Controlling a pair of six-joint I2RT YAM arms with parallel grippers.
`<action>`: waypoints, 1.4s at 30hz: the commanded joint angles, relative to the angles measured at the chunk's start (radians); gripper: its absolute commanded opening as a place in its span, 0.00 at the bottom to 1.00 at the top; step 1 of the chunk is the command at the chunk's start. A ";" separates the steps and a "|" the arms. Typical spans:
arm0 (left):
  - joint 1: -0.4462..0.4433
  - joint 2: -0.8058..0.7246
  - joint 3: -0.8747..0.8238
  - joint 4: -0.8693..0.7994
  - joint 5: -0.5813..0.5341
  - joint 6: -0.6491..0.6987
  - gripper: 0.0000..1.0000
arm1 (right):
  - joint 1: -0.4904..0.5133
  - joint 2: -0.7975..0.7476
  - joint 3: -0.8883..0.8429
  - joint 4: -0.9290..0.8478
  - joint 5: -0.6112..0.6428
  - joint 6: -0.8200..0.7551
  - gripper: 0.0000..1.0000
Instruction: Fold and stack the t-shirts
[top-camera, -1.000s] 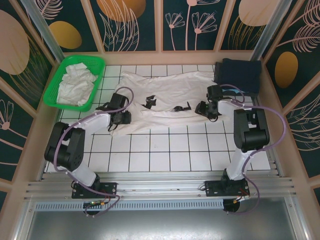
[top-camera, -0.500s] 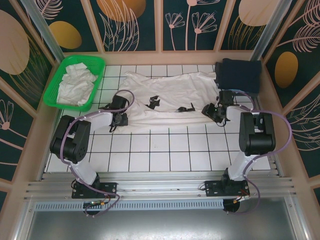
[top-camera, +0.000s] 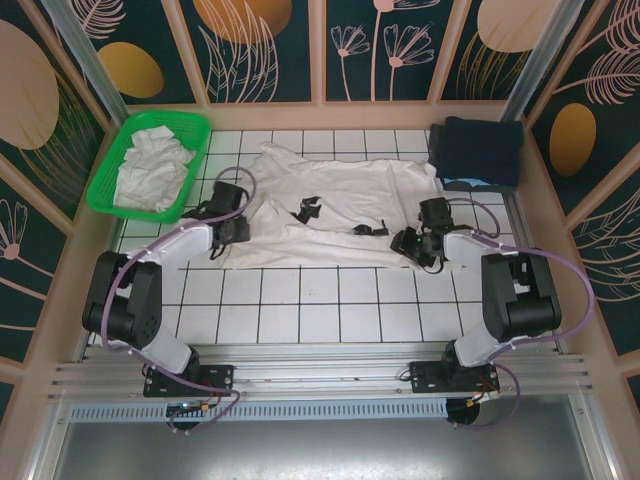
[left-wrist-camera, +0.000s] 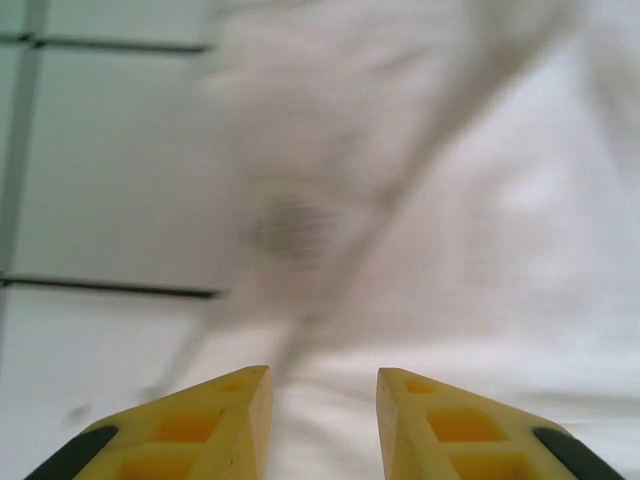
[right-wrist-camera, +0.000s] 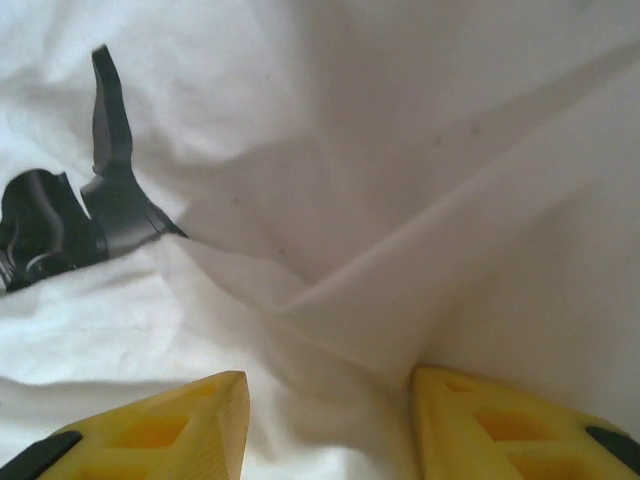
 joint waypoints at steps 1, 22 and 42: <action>-0.106 0.051 0.071 0.080 0.164 -0.049 0.32 | -0.033 -0.078 0.020 -0.105 0.081 0.026 0.49; 0.014 -0.087 -0.311 0.111 0.112 -0.100 0.36 | -0.305 -0.033 0.013 -0.093 0.161 -0.094 0.53; -0.134 0.110 0.119 0.087 0.257 -0.070 0.37 | 0.000 0.029 0.016 0.133 -0.013 -0.006 0.57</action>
